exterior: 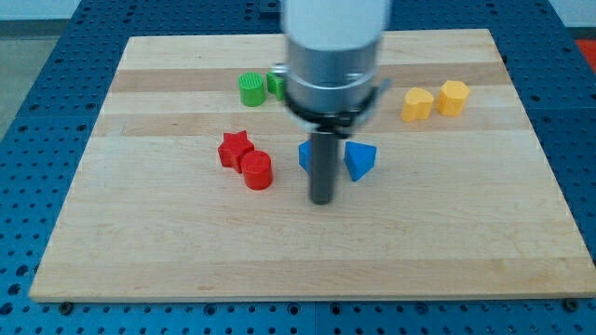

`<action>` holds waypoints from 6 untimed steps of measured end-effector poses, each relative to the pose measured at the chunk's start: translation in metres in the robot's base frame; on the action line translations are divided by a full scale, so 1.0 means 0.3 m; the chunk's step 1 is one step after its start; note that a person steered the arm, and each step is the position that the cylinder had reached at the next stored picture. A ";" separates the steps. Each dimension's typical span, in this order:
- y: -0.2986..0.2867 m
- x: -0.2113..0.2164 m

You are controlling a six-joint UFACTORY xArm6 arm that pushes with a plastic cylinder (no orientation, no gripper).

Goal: Push the blue cube into the blue triangle

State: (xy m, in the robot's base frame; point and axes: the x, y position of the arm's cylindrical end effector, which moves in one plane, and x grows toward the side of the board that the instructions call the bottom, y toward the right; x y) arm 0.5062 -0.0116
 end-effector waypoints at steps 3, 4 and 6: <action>0.051 -0.183; 0.257 -0.179; 0.261 -0.154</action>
